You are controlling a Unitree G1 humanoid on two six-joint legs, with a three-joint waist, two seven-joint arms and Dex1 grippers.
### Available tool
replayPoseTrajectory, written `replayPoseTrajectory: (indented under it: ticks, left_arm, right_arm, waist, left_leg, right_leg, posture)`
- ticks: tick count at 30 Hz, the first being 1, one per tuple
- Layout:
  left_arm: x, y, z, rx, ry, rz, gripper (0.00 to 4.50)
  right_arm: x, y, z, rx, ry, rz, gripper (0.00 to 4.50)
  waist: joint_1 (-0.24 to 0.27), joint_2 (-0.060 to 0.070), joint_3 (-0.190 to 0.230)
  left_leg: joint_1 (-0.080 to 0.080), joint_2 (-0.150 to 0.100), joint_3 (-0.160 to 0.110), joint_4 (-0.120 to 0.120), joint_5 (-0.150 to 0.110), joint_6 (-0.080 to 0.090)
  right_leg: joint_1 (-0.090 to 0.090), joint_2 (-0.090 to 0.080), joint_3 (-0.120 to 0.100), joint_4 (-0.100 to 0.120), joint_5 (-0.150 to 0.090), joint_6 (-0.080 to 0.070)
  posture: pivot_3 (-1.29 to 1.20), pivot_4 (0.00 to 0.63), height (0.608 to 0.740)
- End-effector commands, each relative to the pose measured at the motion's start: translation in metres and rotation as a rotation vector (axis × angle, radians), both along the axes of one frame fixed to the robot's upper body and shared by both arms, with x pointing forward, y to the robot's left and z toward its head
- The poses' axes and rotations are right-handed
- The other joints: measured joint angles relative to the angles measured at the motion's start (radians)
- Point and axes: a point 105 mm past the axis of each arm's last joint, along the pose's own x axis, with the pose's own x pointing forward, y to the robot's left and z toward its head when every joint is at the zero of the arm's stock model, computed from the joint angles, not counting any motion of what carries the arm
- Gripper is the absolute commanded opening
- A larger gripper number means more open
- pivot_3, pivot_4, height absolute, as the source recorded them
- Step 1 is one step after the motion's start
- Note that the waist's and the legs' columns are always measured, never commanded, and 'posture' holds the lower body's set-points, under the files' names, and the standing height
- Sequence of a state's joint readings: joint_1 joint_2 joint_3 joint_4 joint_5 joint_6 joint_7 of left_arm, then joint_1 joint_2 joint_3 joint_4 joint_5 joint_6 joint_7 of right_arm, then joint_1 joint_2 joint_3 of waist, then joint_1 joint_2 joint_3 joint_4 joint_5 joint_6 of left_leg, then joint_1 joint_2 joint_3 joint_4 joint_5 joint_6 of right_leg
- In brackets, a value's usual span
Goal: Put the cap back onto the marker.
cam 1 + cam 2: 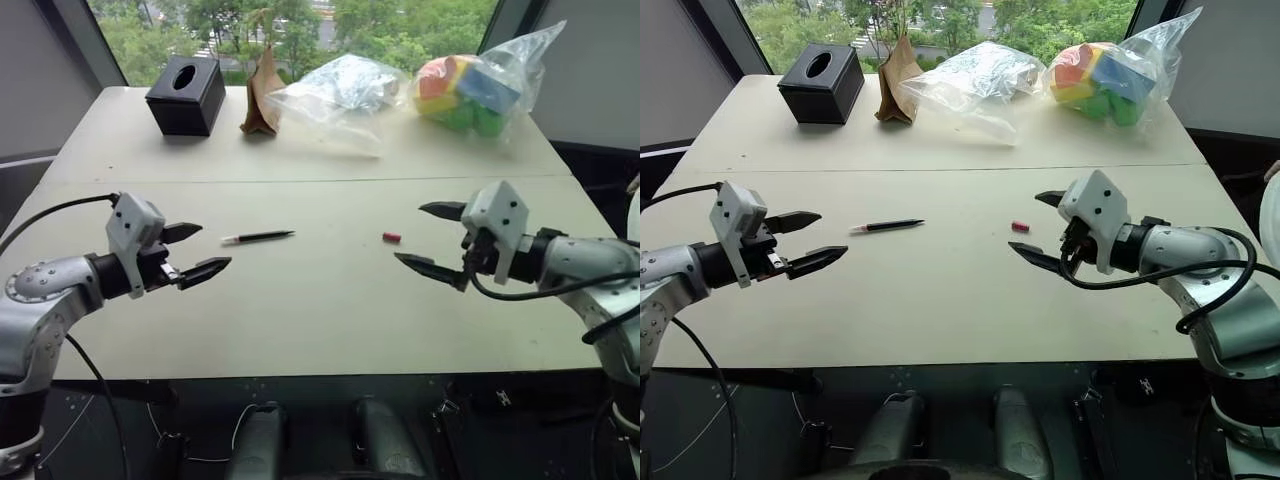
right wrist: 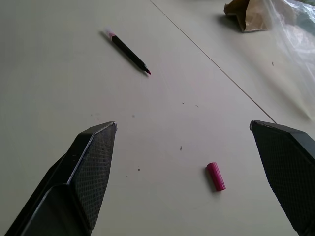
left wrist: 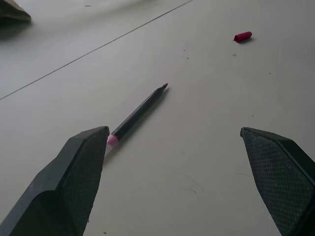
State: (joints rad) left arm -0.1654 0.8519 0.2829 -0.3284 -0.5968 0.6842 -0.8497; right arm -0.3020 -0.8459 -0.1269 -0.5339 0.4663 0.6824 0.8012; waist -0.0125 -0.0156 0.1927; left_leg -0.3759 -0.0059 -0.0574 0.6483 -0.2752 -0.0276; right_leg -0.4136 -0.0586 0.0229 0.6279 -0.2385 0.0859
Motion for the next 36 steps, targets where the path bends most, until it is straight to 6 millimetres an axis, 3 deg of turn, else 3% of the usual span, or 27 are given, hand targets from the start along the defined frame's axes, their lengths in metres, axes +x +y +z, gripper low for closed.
replayPoseTrajectory:
  ticks: [1, 7, 13, 18, 23, 30, 36]
  left_arm:
    - [0.002, -0.002, 0.007, 0.022, -0.035, -0.018, 4.47]
    - [0.015, -0.009, -0.003, 0.051, -0.063, -0.092, 4.47]
    - [0.053, -0.021, -0.019, 0.082, -0.080, -0.215, 4.47]
    - [0.093, -0.020, -0.036, 0.063, -0.025, -0.178, 4.47]
    - [0.118, -0.029, -0.044, 0.050, 0.007, -0.150, 4.47]
    - [0.122, -0.044, -0.061, 0.123, 0.086, -0.220, 4.47]
    - [0.116, -0.044, -0.081, 0.217, 0.165, -0.255, 4.47]
  right_arm:
    - [-0.005, 0.006, 0.007, 0.013, -0.033, 0.019, 4.50]
    - [-0.008, 0.015, -0.001, 0.061, -0.020, 0.003, 4.50]
    - [-0.006, 0.021, -0.013, 0.091, -0.027, -0.044, 4.50]
    - [-0.008, 0.019, -0.018, 0.109, -0.043, -0.103, 4.50]
    - [-0.016, 0.015, -0.023, 0.123, -0.052, -0.170, 4.50]
    - [-0.025, 0.013, -0.026, 0.140, -0.059, -0.230, 4.50]
    - [-0.027, 0.010, -0.026, 0.139, -0.066, -0.257, 4.50]
  waist:
    - [0.000, 0.000, 0.000]
    - [0.002, 0.000, 0.000]
    - [0.003, 0.000, 0.000]
    - [0.002, -0.001, 0.000]
    - [0.001, -0.001, 0.000]
    - [-0.001, -0.001, 0.000]
    - [0.001, -0.001, -0.001]
  left_leg:
    - [0.000, 0.000, 0.000, 0.000, 0.000, 0.000]
    - [0.000, 0.000, 0.000, 0.000, 0.000, 0.000]
    - [0.000, -0.003, 0.000, 0.001, 0.000, 0.000]
    - [-0.001, -0.004, 0.000, 0.001, 0.000, 0.000]
    - [-0.002, -0.004, 0.000, 0.001, 0.000, 0.001]
    - [-0.012, -0.004, -0.001, 0.004, 0.000, 0.001]
    - [-0.013, -0.004, -0.002, 0.005, 0.000, 0.001]
  right_leg:
    - [0.000, 0.000, 0.000, 0.000, 0.000, 0.000]
    - [0.000, 0.000, 0.000, 0.000, 0.000, 0.000]
    - [0.000, 0.000, 0.000, 0.000, 0.000, 0.000]
    - [0.000, 0.000, -0.001, 0.000, 0.001, 0.002]
    - [-0.001, 0.001, -0.001, 0.001, 0.003, 0.005]
    - [-0.010, 0.001, -0.002, 0.003, 0.004, 0.006]
    - [-0.011, 0.001, -0.002, 0.004, 0.004, 0.006]
  posture:
    - [0.00, 0.150, 0.740]
    - [0.00, 0.150, 0.740]
    - [0.00, 0.150, 0.740]
    - [0.00, 0.150, 0.740]
    - [0.00, 0.150, 0.740]
    - [0.00, 0.150, 0.740]
    - [0.00, 0.150, 0.740]
